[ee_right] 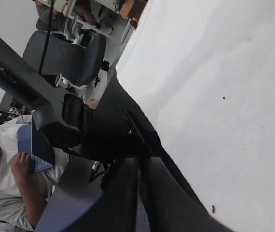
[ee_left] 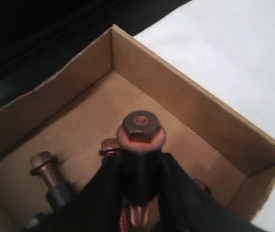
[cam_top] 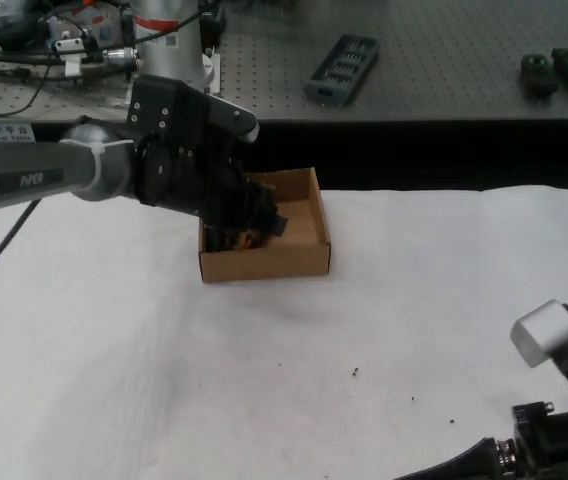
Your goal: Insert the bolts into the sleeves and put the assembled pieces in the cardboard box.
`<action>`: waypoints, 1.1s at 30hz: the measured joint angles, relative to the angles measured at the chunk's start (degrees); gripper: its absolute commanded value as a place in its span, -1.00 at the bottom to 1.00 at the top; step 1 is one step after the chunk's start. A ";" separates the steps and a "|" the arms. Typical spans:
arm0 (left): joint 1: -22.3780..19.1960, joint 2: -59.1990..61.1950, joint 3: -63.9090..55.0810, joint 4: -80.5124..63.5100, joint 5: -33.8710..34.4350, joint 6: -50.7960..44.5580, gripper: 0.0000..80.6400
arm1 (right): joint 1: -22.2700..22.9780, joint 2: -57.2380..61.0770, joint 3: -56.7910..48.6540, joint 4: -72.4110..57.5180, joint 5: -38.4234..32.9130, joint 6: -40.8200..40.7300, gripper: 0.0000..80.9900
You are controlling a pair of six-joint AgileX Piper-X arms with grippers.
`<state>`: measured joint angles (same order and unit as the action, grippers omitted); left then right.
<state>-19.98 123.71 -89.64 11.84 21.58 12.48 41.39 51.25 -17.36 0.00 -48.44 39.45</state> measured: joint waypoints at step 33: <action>4.76 -17.47 19.61 8.52 5.40 -1.03 -0.43 | -5.25 8.34 0.00 -0.81 12.14 -4.48 -0.83</action>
<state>-15.22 106.24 -70.03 20.36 26.98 11.45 36.15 59.59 -17.36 -0.81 -36.30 34.98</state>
